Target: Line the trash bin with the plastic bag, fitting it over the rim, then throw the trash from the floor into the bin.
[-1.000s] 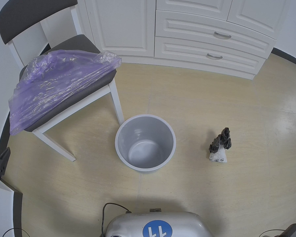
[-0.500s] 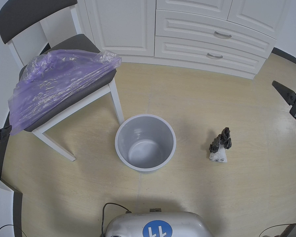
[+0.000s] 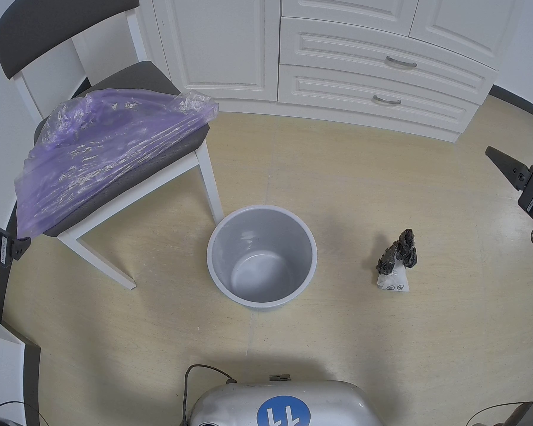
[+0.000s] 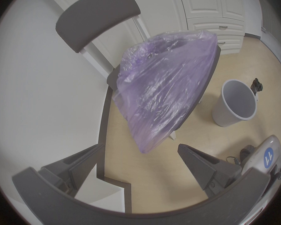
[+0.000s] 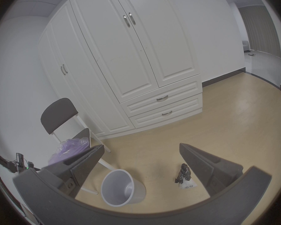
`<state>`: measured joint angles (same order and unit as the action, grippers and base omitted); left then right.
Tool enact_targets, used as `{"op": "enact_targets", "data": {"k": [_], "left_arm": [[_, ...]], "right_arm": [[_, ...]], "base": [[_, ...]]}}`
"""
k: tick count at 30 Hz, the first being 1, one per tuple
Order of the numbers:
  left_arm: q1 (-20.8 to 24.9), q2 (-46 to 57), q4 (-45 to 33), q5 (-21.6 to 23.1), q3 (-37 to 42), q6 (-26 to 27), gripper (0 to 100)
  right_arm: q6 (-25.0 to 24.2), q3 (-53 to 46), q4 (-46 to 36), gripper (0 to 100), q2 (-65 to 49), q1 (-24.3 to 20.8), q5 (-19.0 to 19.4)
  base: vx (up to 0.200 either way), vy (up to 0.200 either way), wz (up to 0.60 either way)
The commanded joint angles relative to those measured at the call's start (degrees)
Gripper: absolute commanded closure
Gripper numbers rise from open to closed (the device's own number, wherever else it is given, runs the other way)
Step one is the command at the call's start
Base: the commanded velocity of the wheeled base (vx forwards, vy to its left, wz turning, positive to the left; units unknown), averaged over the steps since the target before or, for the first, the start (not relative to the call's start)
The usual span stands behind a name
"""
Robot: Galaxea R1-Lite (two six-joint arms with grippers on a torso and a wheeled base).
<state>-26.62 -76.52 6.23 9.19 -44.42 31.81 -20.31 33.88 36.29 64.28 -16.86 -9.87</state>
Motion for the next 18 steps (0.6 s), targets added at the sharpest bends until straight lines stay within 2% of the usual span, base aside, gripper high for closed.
{"op": "enact_targets", "data": {"k": [1,10,18], "left_arm": [[-0.09,-3.28,0.19,-0.05,-0.40,0.10,0],[-0.09,-4.95,1.59,-0.23,-1.19,0.10,0],[-1.41,-11.11,10.65,-0.58,-1.02,0.01,0]], "right_arm": [[-0.08,-0.30,0.10,0,-0.65,0.42,1.61],[-0.08,0.05,0.01,0,-1.88,1.22,2.14],[-0.08,-0.30,0.01,0,-3.55,1.22,3.19]], "base": [[0.000,0.000,0.00],[0.000,0.000,0.00],[0.000,0.000,0.00]]}}
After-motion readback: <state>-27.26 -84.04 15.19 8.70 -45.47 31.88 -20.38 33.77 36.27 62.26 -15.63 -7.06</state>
